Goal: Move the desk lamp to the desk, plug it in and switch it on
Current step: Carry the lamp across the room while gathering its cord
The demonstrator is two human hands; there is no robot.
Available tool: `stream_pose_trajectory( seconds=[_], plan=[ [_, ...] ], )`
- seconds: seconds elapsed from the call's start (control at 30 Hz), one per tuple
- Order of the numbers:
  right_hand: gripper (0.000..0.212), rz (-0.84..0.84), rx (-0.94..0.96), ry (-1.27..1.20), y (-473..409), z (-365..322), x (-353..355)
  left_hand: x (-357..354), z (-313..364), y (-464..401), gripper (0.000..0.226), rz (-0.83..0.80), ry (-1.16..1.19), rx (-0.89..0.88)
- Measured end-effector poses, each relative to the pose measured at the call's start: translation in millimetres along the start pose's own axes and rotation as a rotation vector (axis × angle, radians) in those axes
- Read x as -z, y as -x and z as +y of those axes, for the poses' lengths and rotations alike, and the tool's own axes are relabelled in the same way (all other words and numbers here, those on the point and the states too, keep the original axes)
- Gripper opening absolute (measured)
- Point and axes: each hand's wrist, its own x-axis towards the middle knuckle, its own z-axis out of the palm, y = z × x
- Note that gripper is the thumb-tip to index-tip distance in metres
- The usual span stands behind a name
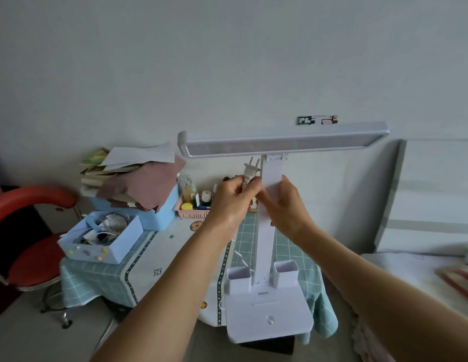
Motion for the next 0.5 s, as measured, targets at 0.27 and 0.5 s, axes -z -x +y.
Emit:
stream_pose_trajectory(
  seconds=[0.27, 0.5],
  plan=[
    [0.065, -0.054, -0.006, 0.0, -91.7, 43.1, 14.3, -36.9, -5.6, -90.1, 0.02, 0.018, -0.002, 0.09],
    [0.068, -0.128, 0.001, 0.013, -170.0, 76.1, 40.6, -74.4, -19.9, -171.6, 0.029, 0.064, 0.011, 0.128]
  ],
)
